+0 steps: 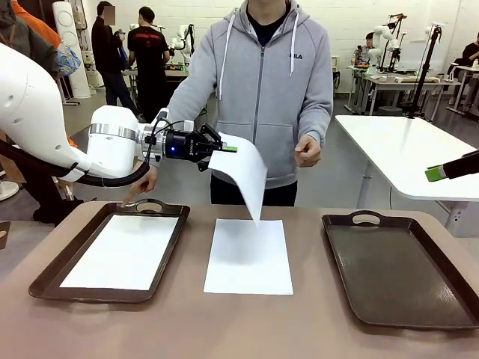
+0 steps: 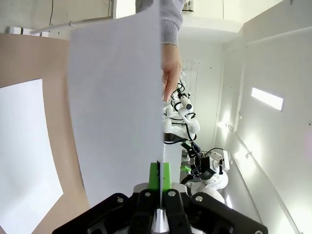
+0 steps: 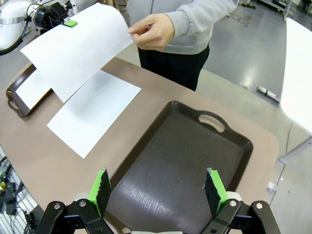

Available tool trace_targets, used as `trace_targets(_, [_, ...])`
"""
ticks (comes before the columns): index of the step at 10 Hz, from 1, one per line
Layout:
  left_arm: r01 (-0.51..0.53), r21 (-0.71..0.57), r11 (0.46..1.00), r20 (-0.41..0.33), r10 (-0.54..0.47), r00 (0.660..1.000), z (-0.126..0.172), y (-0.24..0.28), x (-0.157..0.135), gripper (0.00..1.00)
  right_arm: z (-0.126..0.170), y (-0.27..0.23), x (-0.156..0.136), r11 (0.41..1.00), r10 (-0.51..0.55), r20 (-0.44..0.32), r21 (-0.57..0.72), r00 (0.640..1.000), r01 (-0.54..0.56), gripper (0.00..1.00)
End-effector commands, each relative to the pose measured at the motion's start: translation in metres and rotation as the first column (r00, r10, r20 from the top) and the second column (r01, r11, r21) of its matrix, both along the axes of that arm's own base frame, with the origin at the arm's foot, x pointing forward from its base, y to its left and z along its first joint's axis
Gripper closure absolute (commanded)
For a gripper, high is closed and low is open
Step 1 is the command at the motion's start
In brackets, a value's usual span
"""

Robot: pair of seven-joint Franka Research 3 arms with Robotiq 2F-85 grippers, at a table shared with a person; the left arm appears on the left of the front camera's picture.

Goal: Sort the A4 documents.
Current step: Place the A4 Paper in the designated Handle tray.

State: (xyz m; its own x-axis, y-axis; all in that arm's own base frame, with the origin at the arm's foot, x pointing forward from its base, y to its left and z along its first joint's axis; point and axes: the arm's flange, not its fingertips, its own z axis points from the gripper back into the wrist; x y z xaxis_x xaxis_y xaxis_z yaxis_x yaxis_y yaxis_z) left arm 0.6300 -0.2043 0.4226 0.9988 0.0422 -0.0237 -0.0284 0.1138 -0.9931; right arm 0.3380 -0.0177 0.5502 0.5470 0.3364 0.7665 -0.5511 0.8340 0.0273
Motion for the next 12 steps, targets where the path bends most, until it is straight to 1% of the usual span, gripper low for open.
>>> trace_targets(1, [0.0, 0.0, 1.0, 0.0, 0.0, 1.0, 0.0, 0.0, 0.0, 0.99, -0.002, 0.0, 0.001, 1.0, 0.005, -0.002, 0.006, 1.0, -0.005, 0.0])
trace_targets(2, [0.087, 0.105, 0.991, 0.022, -0.09, 0.996, 0.01, -0.011, -0.001, 0.99, -0.002, 0.0, 0.001, 1.0, 0.005, -0.002, 0.006, 1.0, -0.005, 0.0])
trace_targets(3, [0.152, 0.171, 0.973, 0.041, -0.161, 0.986, 0.021, -0.012, -0.004, 0.99, -0.002, 0.0, 0.001, 1.0, 0.005, -0.002, 0.006, 1.0, -0.005, 0.0])
trace_targets(4, [0.172, 0.231, 0.958, 0.075, -0.194, 0.978, 0.033, -0.003, -0.009, 0.99, -0.002, 0.0, 0.001, 1.0, 0.005, -0.002, 0.006, 1.0, -0.005, 0.0])
trace_targets(5, [0.177, 0.265, 0.948, 0.108, -0.212, 0.971, 0.042, 0.014, -0.015, 0.99, -0.002, 0.0, 0.001, 1.0, 0.005, -0.002, 0.006, 1.0, -0.005, 0.0])
trace_targets(6, [0.193, 0.276, 0.942, 0.111, -0.23, 0.967, 0.044, 0.032, -0.023, 0.99, -0.002, 0.0, 0.001, 1.0, 0.005, -0.002, 0.006, 1.0, -0.005, 0.0])
trace_targets(7, [0.179, 0.28, 0.943, 0.091, -0.212, 0.973, 0.041, 0.051, -0.031, 0.99, -0.002, 0.0, 0.001, 1.0, 0.005, -0.002, 0.006, 1.0, -0.005, 0.0])
trace_targets(8, [0.141, 0.262, 0.955, 0.079, -0.167, 0.983, 0.036, 0.071, -0.045, 0.99, -0.002, 0.0, 0.001, 1.0, 0.005, -0.002, 0.006, 1.0, -0.005, 0.0])
trace_targets(10, [0.083, 0.237, 0.968, 0.076, -0.103, 0.992, 0.024, 0.093, -0.076, 0.99, -0.002, 0.0, 0.001, 1.0, 0.005, -0.002, 0.006, 1.0, -0.005, 0.0])
trace_targets(12, [0.018, 0.235, 0.972, 0.088, -0.039, 0.995, 0.011, 0.115, -0.1, 0.99, -0.002, 0.0, 0.001, 1.0, 0.005, -0.002, 0.006, 1.0, -0.005, 0.0])
